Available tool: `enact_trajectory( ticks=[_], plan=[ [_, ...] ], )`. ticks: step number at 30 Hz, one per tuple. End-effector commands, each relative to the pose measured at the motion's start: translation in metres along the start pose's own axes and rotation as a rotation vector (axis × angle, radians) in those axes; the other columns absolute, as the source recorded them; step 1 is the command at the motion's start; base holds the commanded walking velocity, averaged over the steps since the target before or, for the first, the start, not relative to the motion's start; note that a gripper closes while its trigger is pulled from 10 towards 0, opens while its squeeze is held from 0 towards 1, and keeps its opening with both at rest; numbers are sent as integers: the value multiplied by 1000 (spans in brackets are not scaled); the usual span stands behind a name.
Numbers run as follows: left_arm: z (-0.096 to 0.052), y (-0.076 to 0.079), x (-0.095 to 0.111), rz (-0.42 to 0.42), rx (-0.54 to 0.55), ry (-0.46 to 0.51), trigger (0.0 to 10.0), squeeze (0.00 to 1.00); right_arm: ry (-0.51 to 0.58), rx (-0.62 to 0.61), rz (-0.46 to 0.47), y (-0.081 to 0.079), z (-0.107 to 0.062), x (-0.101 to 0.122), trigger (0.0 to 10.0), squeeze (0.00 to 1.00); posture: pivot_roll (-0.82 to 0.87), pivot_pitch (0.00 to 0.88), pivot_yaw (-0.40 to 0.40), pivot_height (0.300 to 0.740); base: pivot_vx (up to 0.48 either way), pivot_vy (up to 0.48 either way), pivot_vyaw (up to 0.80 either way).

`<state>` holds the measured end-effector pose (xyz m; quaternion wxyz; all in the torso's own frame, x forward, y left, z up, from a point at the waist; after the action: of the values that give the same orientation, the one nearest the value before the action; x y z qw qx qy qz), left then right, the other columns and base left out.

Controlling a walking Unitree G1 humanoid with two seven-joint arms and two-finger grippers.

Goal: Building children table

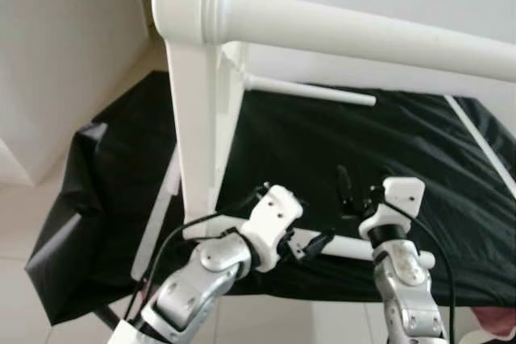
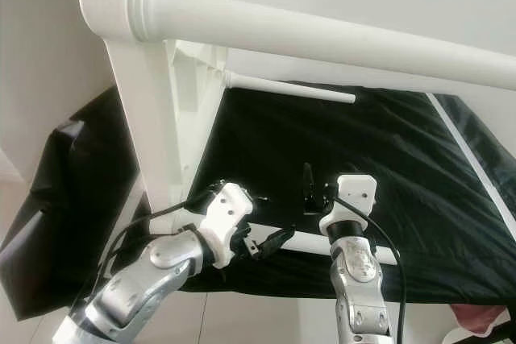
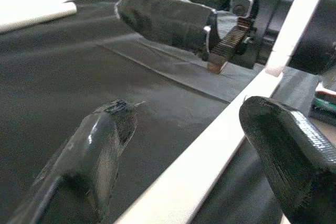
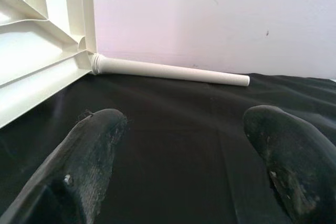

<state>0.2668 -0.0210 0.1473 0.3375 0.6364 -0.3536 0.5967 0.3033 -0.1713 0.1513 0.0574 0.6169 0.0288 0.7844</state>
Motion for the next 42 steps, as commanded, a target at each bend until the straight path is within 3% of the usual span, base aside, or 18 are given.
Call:
enact_trajectory(
  ticks=[1,8,10,19,24,36,42],
  plan=[
    [8,-4,0,41,48,3,10000,0,-7,-24,-3,4,1,-3,10000,0,97,0,-47,740,0,0,0],
    [20,-12,0,80,131,15,10000,0,-8,-79,0,11,1,-3,10000,0,94,0,-46,740,0,0,0],
    [28,-27,-4,51,242,-10,10000,0,13,-113,-12,18,4,3,10000,0,86,0,-44,740,0,0,0],
    [35,-40,-4,-3,327,10,10000,0,28,-78,-51,18,5,9,10000,0,71,0,-42,740,0,0,0],
    [33,-55,-8,-58,419,17,10000,0,73,-87,-175,20,2,16,10000,0,66,0,-40,740,0,0,0],
    [26,-57,-5,2,373,67,10000,0,15,-113,-44,15,-5,4,10000,0,72,0,-44,740,0,0,0],
    [18,-69,-4,37,380,77,10000,0,-9,-103,-2,5,-4,-2,10000,0,83,0,-53,740,0,0,0]
  ],
)
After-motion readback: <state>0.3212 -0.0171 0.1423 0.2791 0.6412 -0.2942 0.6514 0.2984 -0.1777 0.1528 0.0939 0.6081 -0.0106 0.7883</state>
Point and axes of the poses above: a point about 5 cm out from each wrist's last joint towards the gripper, its own z axis pointing out of the wrist towards the gripper, its own x axis along the axis of the wrist's last joint, y = z × x, the point moved 4 cm from there along z, pointing out of the wrist towards the gripper, and after that the axes turned 7 degrees about -z, right-handed, at the moved point
